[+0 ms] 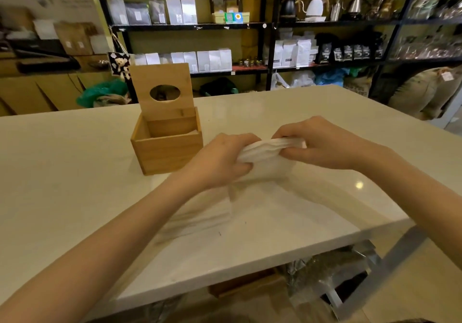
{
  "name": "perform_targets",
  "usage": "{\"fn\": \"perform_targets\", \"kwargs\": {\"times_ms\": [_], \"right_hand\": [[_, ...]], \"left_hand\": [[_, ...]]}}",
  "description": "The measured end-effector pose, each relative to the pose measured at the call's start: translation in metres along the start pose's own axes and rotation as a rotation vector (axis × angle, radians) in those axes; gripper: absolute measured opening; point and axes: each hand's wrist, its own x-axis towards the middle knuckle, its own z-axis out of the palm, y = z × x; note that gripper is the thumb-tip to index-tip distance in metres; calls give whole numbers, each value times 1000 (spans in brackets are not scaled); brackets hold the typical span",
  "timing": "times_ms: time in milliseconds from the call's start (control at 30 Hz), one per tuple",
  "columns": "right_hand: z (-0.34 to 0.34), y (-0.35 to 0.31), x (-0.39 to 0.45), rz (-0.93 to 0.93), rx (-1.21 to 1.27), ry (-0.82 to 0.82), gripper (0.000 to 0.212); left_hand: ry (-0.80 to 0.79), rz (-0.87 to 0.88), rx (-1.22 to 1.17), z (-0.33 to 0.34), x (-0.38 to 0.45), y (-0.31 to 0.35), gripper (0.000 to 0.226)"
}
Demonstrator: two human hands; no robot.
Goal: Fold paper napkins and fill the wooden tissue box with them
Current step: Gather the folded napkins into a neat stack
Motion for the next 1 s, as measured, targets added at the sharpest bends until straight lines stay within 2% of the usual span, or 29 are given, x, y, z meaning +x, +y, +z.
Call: {"fn": "perform_targets", "kwargs": {"times_ms": [133, 300, 467, 600, 767, 900, 1000], "right_hand": [[-19, -17, 12, -63, 24, 103, 19], [-28, -51, 28, -175, 127, 155, 20], [-8, -74, 55, -256, 53, 174, 22], [-4, -81, 75, -295, 45, 250, 25], [19, -80, 69, -403, -45, 320, 24], [52, -72, 49, -516, -136, 395, 24], [71, -69, 33, -563, -167, 358, 21]], "left_hand": [[123, 24, 8, -36, -2, -4, 28], [206, 39, 165, -69, -39, -10, 33], [213, -17, 215, -84, -58, -28, 35], [294, -37, 257, -91, -61, -43, 39], [340, 54, 378, -69, -83, -58, 37], [271, 62, 414, -36, -103, -62, 37], [214, 68, 395, -17, -115, -61, 36]]}}
